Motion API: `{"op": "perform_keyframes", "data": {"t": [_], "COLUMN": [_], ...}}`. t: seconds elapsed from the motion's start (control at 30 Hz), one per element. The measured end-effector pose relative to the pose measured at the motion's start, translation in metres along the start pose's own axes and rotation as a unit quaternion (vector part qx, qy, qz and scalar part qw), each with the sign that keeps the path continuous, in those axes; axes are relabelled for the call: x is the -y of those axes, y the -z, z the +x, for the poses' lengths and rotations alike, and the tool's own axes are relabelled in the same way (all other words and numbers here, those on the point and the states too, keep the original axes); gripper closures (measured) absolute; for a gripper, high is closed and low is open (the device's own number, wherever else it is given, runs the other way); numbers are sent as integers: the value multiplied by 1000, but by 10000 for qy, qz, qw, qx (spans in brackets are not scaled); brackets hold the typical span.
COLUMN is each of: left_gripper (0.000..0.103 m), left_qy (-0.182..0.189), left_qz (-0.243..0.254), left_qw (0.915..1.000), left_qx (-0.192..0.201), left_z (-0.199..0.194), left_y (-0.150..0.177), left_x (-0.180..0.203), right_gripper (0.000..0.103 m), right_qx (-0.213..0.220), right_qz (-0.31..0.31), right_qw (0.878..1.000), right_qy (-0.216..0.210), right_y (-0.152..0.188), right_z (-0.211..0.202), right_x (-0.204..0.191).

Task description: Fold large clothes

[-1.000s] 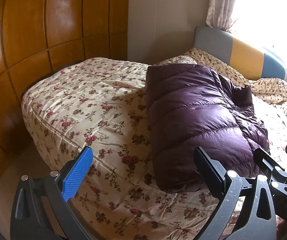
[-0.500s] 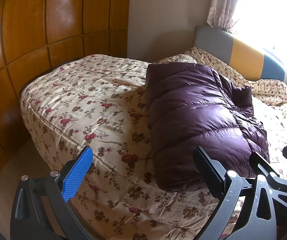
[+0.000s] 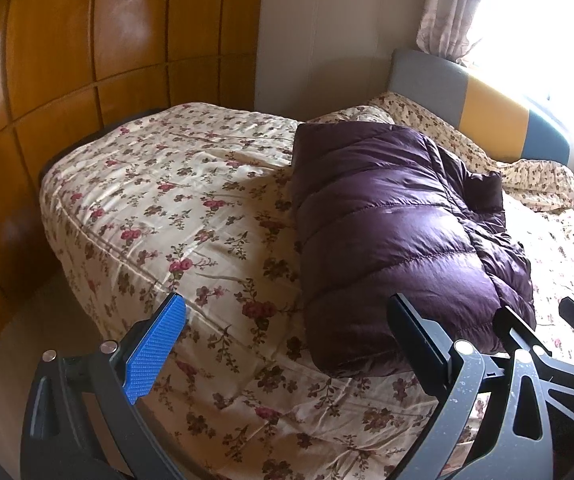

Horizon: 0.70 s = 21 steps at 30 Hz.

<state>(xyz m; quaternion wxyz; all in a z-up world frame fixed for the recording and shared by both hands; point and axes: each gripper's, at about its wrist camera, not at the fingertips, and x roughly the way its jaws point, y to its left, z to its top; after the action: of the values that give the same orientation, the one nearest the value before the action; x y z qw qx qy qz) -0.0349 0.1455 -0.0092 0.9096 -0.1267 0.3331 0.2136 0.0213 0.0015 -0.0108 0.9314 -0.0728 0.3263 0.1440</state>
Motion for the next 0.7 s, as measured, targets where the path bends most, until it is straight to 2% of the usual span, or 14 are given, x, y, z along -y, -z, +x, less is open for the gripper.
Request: {"op": "perform_keyframes", "data": {"t": [0.43,0.7], "left_gripper": [5,5], "left_qy": [-90,-90], "left_qz": [121,-18], "left_qw": [9998,9999], "left_qx": [130,-54], "left_z": [-4,-1], "left_y": [0,2], "left_x": [1,0], "right_gripper": [2,2], "right_qx": [23,34], "right_qz": [43,73], "right_qw": [10000,10000], "right_qy": [28,13], "right_y": [-1,-2], "right_z": [0,0], "right_x": [3,3]}}
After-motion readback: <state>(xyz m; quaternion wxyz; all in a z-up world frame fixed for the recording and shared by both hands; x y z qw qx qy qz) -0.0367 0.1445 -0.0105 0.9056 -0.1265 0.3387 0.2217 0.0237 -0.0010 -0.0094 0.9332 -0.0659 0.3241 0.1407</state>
